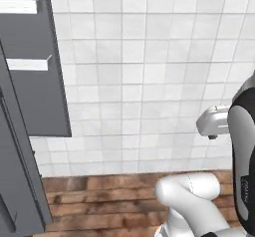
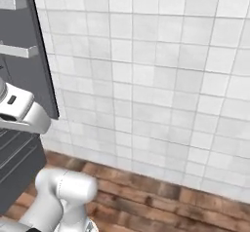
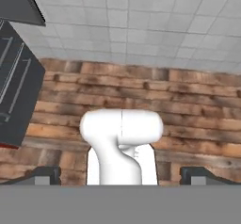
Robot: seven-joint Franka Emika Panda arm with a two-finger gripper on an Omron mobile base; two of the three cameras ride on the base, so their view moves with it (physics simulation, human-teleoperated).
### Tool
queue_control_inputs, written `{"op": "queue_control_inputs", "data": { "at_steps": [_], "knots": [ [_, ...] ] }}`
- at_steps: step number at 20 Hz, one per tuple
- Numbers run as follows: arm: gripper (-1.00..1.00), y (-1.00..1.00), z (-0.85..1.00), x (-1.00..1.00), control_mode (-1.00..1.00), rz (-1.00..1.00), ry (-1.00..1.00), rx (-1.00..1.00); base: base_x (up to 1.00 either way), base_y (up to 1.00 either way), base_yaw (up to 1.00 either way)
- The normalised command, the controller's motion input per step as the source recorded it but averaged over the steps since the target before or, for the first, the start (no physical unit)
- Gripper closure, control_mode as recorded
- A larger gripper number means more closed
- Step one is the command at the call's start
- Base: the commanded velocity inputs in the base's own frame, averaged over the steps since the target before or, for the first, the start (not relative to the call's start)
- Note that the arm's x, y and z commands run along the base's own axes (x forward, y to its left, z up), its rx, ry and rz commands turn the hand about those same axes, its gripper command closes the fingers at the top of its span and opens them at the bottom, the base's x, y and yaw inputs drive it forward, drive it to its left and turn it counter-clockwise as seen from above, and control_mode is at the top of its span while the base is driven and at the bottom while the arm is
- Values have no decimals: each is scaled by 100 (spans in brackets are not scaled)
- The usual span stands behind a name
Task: Pick the egg and butter from the fridge and place them by the bowl for mixing.
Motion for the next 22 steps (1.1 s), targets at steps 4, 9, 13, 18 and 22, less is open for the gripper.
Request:
{"op": "queue_control_inputs", "data": {
  "at_steps": [4,9,13,18,22],
  "knots": [
    [-100,0,0,0,100,0,0,0,100,-83,48],
    [-100,0,0,0,100,0,0,0,96,-81,47],
    [-100,0,0,0,100,0,0,0,65,-41,61],
    [-100,0,0,0,100,0,0,0,39,-21,84],
    [-100,0,0,0,100,0,0,0,38,-2,95]
  ]
}}
